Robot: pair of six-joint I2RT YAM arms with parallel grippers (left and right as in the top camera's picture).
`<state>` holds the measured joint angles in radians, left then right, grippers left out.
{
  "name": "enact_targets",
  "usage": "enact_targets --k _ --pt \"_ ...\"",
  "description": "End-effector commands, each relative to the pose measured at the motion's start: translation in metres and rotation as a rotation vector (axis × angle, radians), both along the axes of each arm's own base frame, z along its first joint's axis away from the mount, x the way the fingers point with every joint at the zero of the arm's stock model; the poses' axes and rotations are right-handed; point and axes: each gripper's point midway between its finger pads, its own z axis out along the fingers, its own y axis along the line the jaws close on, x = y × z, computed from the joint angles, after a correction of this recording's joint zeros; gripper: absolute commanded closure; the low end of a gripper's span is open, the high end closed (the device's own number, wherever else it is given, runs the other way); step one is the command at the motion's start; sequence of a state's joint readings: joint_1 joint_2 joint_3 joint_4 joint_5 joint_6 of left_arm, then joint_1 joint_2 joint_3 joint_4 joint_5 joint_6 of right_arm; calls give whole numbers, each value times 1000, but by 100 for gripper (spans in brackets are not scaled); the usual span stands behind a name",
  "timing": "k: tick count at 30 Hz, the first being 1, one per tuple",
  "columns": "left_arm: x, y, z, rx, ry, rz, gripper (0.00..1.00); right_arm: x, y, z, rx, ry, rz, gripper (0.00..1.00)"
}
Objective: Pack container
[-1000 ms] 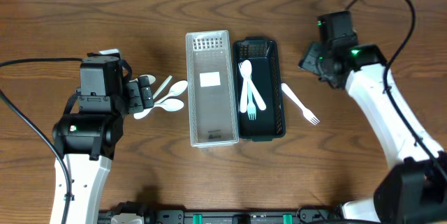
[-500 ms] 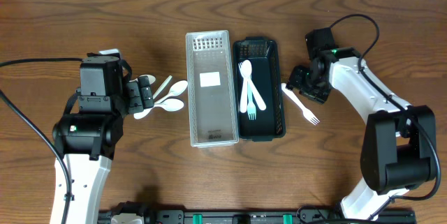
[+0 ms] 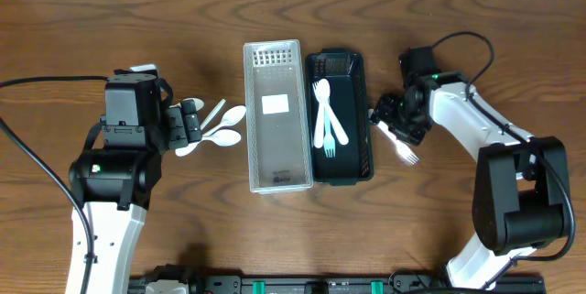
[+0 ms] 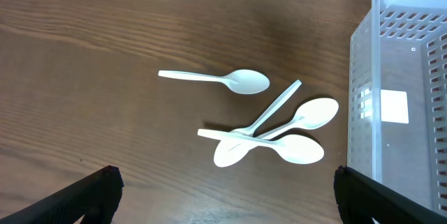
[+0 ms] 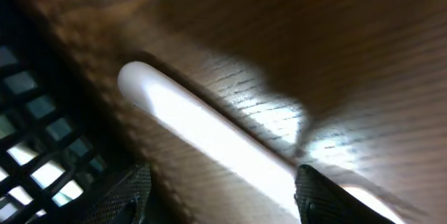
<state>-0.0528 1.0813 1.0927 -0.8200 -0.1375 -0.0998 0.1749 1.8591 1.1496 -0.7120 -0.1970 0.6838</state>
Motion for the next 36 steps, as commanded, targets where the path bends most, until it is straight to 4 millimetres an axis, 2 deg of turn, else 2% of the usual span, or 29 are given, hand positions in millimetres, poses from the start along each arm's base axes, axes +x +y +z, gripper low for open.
enact_targets --k 1,7,11,17,20,23,27,32,36 --pt "2 2 5 12 -8 -6 2 -13 11 -13 59 42 -16 31" --pt "2 2 5 12 -8 -6 2 -18 7 -22 64 46 -38 30" --pt "2 2 5 12 -8 -6 2 -13 1 -22 64 32 -47 34" --pt "2 2 5 12 -8 -6 2 -14 -4 -24 -2 5 54 37" --pt "2 2 5 12 -8 -6 2 -17 -8 -26 -52 10 71 34" --pt "2 2 5 12 -8 -6 2 -15 -2 -25 -20 2 76 30" --pt "2 2 5 12 -8 -6 2 -5 5 -16 48 -43 70 30" --pt "2 2 5 12 -8 -6 2 10 8 6 108 -126 62 30" --pt "2 2 5 12 -8 -6 2 13 20 24 159 -189 137 31"
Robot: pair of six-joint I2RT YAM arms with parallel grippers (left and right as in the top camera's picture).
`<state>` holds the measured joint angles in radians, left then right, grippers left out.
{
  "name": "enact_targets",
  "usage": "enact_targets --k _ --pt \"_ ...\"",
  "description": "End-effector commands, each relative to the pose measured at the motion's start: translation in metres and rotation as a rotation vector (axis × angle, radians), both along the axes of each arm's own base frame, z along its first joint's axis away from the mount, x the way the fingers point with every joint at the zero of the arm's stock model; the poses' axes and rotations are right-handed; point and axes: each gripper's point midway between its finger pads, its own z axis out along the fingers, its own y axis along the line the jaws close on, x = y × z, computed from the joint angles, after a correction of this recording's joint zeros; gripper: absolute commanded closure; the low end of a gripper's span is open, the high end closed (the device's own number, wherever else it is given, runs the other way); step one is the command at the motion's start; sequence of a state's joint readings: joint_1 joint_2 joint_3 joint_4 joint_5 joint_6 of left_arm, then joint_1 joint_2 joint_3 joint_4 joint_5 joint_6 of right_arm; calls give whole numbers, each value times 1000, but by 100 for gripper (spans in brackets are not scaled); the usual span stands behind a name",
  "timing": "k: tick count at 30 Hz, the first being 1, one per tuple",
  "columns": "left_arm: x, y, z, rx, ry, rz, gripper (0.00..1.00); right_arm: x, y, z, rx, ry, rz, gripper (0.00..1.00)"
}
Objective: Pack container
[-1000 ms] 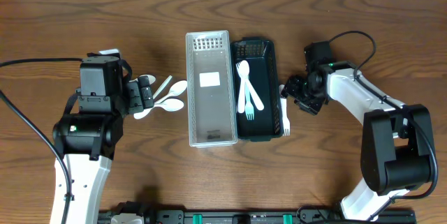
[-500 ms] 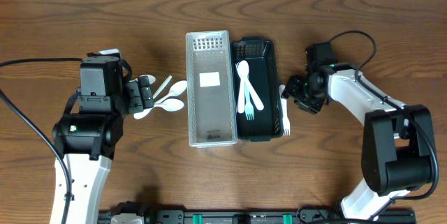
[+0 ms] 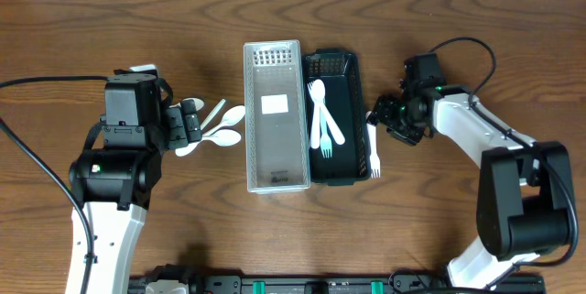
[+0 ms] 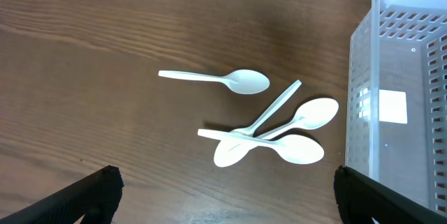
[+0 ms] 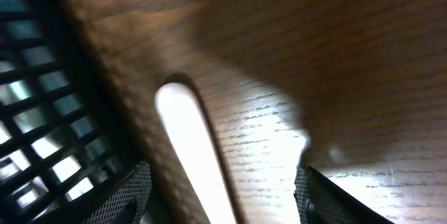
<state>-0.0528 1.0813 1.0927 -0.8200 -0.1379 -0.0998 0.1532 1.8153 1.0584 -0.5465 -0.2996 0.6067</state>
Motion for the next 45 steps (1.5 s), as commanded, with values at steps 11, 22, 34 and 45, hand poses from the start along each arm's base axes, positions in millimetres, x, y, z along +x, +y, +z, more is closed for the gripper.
enact_targets --k 11,22,34,45 --pt "2 2 5 11 -8 -6 2 -8 41 27 85 -74 158 30" --pt "2 2 5 11 -8 -6 2 -11 38 20 1 -75 164 27" --pt "2 2 5 11 -8 -6 2 -17 7 5 -188 -57 166 31" --pt "2 2 5 11 -8 -6 2 -17 -6 3 -322 -83 259 39"
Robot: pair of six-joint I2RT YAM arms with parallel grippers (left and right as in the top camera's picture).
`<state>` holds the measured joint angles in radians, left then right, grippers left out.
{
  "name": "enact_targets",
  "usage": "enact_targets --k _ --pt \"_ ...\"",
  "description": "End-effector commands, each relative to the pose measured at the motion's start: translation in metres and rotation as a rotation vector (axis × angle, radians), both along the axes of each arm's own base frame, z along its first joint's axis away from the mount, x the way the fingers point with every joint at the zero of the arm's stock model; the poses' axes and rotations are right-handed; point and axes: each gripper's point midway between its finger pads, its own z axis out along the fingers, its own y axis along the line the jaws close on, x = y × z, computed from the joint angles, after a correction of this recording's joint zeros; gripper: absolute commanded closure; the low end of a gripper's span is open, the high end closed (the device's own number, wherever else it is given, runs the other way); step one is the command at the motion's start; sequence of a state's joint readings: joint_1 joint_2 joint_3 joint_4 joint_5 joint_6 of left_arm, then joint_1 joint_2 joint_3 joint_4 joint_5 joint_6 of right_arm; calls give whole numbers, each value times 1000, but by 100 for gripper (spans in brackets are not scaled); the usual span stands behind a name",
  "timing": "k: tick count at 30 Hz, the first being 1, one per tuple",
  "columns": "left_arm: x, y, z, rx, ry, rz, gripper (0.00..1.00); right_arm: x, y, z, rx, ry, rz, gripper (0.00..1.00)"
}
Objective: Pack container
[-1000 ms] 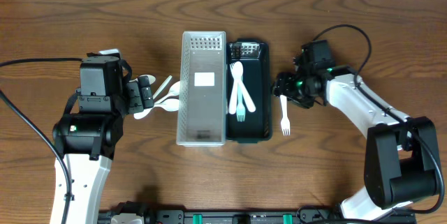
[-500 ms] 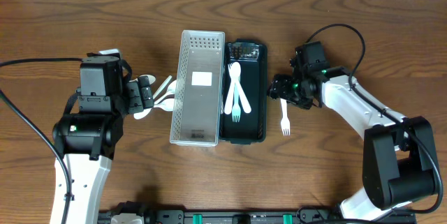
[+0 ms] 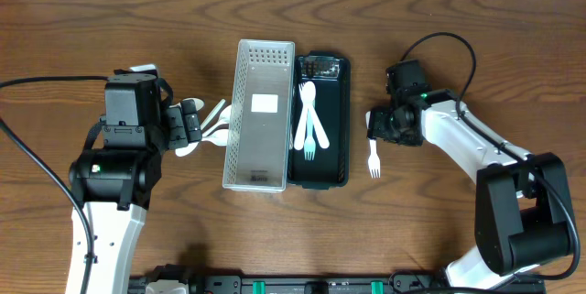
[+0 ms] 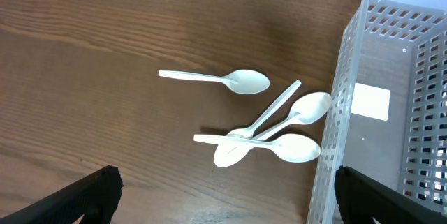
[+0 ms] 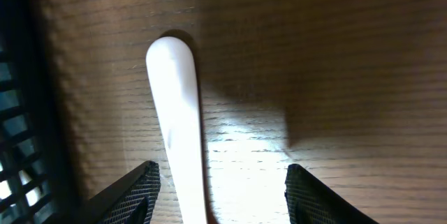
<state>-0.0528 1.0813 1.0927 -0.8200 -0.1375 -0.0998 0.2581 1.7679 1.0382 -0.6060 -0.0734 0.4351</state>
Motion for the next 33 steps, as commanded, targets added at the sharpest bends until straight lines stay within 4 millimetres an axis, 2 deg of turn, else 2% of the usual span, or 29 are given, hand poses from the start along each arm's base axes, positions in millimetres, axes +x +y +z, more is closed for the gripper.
enact_targets --k 1,9,12,17,20,26,30,33 --pt "2 2 5 12 -8 -6 2 1 -2 3 -70 -35 50 37" --pt "2 2 5 12 -8 -6 2 -1 5 -4 -90 -35 165 36" --pt "2 2 5 12 -8 -6 2 -5 4 -11 -96 -7 166 39" --pt "2 2 5 12 -8 -6 2 -10 2 -26 -105 39 156 53" --pt "2 2 5 12 -8 -6 2 -12 -1 -28 -120 49 153 67" --pt "2 2 5 12 -8 -6 2 -15 -16 -28 -201 63 117 79" --pt "2 2 5 12 -8 -6 2 -14 -24 -22 -243 53 109 88" --pt "2 2 5 12 -8 -6 2 -5 -20 -1 -228 -4 104 94"
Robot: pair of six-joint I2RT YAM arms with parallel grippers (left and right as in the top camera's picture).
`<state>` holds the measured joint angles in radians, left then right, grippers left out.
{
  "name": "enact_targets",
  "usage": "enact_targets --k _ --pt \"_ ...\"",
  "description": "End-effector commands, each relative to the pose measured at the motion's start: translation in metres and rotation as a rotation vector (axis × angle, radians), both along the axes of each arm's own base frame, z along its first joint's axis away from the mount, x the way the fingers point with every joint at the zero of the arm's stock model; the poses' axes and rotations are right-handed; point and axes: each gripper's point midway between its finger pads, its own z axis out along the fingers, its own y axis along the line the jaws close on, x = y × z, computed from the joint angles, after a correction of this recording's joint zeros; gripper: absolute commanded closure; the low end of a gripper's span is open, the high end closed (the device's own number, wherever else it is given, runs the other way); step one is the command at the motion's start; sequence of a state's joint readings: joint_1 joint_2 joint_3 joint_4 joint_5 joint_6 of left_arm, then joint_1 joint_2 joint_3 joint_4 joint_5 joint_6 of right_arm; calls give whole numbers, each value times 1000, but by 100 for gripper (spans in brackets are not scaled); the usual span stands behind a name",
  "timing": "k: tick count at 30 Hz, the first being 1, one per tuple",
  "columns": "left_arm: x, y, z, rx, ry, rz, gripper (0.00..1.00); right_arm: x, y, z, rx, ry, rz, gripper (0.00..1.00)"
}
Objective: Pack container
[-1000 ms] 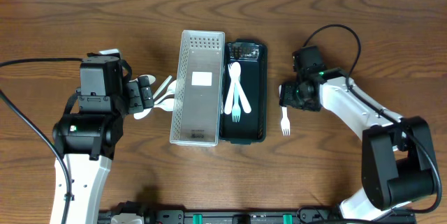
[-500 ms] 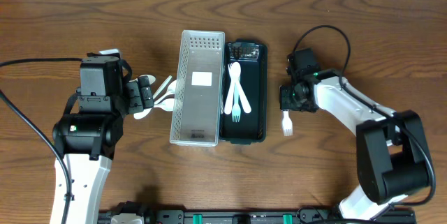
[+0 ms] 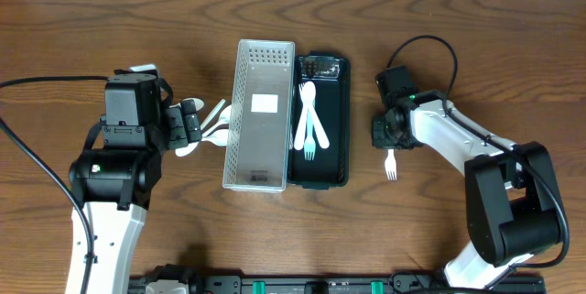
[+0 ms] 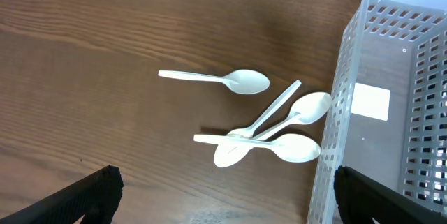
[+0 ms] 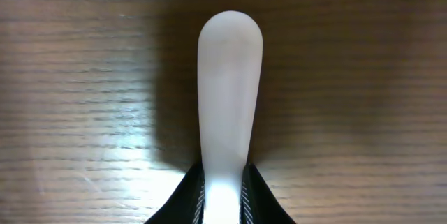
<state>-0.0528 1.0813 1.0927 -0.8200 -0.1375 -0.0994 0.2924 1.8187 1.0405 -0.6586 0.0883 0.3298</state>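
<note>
A white plastic fork [image 3: 391, 164] lies on the wood to the right of the black tray [image 3: 339, 161]. My right gripper [image 3: 388, 146] is shut on its handle [image 5: 229, 77], and the black fingertips [image 5: 190, 197] pinch it from both sides. The tray holds white plastic cutlery [image 3: 309, 120]. A white perforated basket [image 3: 240, 152] stands against the tray's left side. Several white spoons [image 4: 279, 123] lie in a loose pile left of the basket [image 4: 391, 56]. My left gripper [image 4: 223, 213] hangs open above them, near the pile [image 3: 212, 127].
The dark wooden table [image 3: 513, 38] carries both arms' black cables [image 3: 430, 47]. The left arm's body [image 3: 119, 161] stands over the table's left side. One spoon [image 4: 216, 79] lies apart from the pile, farther from the basket.
My right gripper was open astride the fork's handle and is now shut on it. The fork lies slightly farther right and lower than before. Left arm, spoons and containers are unchanged.
My open right gripper was at a slanted fork beside the tray. Then the fork lay straight along the tray's right side. Later basket and tray stood farther left, basket against the spoons, fork left behind. Now the fork is gripped; the left arm never moved.
</note>
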Motion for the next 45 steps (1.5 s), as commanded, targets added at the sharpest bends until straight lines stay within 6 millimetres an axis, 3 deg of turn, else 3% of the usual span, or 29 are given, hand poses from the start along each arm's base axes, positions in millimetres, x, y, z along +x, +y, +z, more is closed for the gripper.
enact_targets --k 1,5,9,12,17,24,30,31,32,33,34,40,45 --pt "2 2 5 11 -8 -6 2 12 2 28 -16 -86 4 96" --pt "2 2 5 11 -8 -6 2 25 25 83 57 -235 44 99" --pt "2 2 5 11 -8 -6 2 24 65 138 167 -379 122 99" --pt "2 2 5 11 -8 -6 2 19 85 152 223 -419 111 99" --pt "2 2 5 11 -8 -6 2 14 107 142 259 -393 84 99" --pt "2 2 5 11 -8 -6 2 12 144 99 272 -310 196 99" --pt "2 2 5 11 -8 -6 2 14 155 101 290 -336 215 98" --pt "2 2 5 11 -8 -6 2 16 155 101 287 -342 211 94" --pt "2 2 5 11 -8 -6 2 18 153 102 279 -351 203 68" --pt "2 2 5 11 -8 -6 2 20 154 103 281 -364 205 31" --pt "2 2 5 11 -8 -6 2 23 157 106 284 -382 229 22" --pt "2 2 5 11 -8 -6 2 35 183 128 392 -461 305 21" --pt "2 2 5 11 -8 -6 2 41 195 138 473 -488 249 32"
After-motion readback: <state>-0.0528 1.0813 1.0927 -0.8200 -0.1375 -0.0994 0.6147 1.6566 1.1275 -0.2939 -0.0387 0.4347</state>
